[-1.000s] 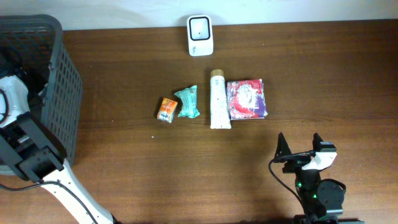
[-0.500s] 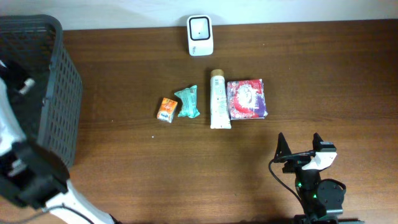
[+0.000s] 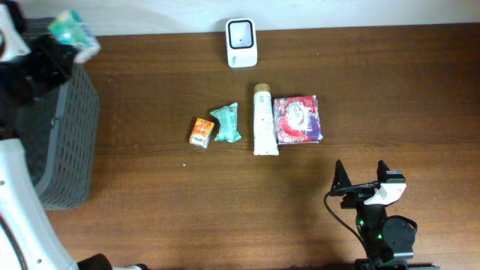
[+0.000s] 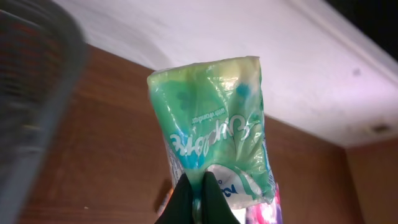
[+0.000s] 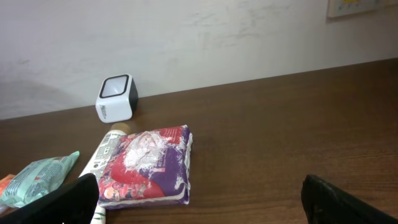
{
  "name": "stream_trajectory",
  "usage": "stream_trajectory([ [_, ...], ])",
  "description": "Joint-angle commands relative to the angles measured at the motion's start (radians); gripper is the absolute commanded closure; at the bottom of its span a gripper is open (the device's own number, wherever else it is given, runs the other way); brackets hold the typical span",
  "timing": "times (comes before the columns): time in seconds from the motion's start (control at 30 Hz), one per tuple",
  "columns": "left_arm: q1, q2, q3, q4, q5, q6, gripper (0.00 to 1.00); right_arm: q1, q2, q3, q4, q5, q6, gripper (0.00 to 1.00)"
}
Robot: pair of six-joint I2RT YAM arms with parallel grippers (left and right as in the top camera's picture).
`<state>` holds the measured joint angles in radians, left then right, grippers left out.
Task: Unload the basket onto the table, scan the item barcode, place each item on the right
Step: 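Place the green-white box left of the orange pack and release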
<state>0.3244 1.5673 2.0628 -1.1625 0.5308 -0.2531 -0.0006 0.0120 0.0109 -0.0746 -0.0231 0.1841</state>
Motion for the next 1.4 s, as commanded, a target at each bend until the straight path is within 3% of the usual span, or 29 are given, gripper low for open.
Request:
stream_trajectory([
  [0.0, -0.185, 0.023, -0.066, -0.003, -0.107, 0.046, 1.00, -0.006, -0.006, -0.005, -0.005, 0.010, 0.004, 0.01],
  [0.13, -0.405, 0.064, -0.263, 0.019, -0.421, 0.014, 1.00, -0.006, -0.006, -0.005, -0.005, 0.009, 0.004, 0.01],
  [0.23, -0.465, 0.111, -0.377, 0.062, -0.552, -0.019, 1.00, -0.006, -0.006, -0.005, -0.005, 0.010, 0.004, 0.01],
  [0.43, -0.483, 0.240, -0.532, 0.184, -0.554, -0.023, 1.00, -0.006, -0.006, -0.005, -0.005, 0.009, 0.004, 0.01],
  [0.7, -0.483, 0.399, -0.534, 0.206, -0.554, -0.022, 1.00, -0.006, -0.006, -0.005, -0.005, 0.010, 0.004, 0.01],
  [0.73, -0.483, 0.412, -0.534, 0.212, -0.554, -0.022, 0.97, -0.006, -0.006, -0.005, -0.005, 0.010, 0.004, 0.01],
  [0.77, -0.483, 0.414, -0.534, 0.212, -0.560, -0.022, 0.80, -0.006, -0.006, -0.005, -0.005, 0.009, 0.003, 0.01],
  [0.87, -0.483, 0.413, -0.529, 0.211, -0.638, -0.022, 0.74, -0.006, -0.006, -0.005, -0.005, 0.010, 0.004, 0.01],
  [0.9, -0.479, 0.412, -0.519, 0.200, -0.649, -0.022, 0.58, -0.006, -0.006, -0.005, -0.005, 0.010, 0.004, 0.01],
  [0.93, -0.473, 0.412, -0.499, 0.179, -0.649, -0.022, 0.49, -0.006, -0.006, -0.005, -0.005, 0.010, 0.004, 0.01],
  [1.23, -0.454, 0.364, -0.014, -0.229, -0.567, -0.022, 0.38, -0.006, -0.006, -0.005, -0.005, 0.010, 0.004, 0.01],
  [1.33, -0.453, 0.283, 0.007, -0.268, -0.549, -0.022, 0.05, -0.006, -0.006, -0.005, -0.005, 0.009, 0.004, 0.01],
  [1.37, -0.453, 0.246, 0.007, -0.288, -0.544, -0.022, 0.01, -0.006, -0.006, -0.005, -0.005, 0.010, 0.004, 0.01],
])
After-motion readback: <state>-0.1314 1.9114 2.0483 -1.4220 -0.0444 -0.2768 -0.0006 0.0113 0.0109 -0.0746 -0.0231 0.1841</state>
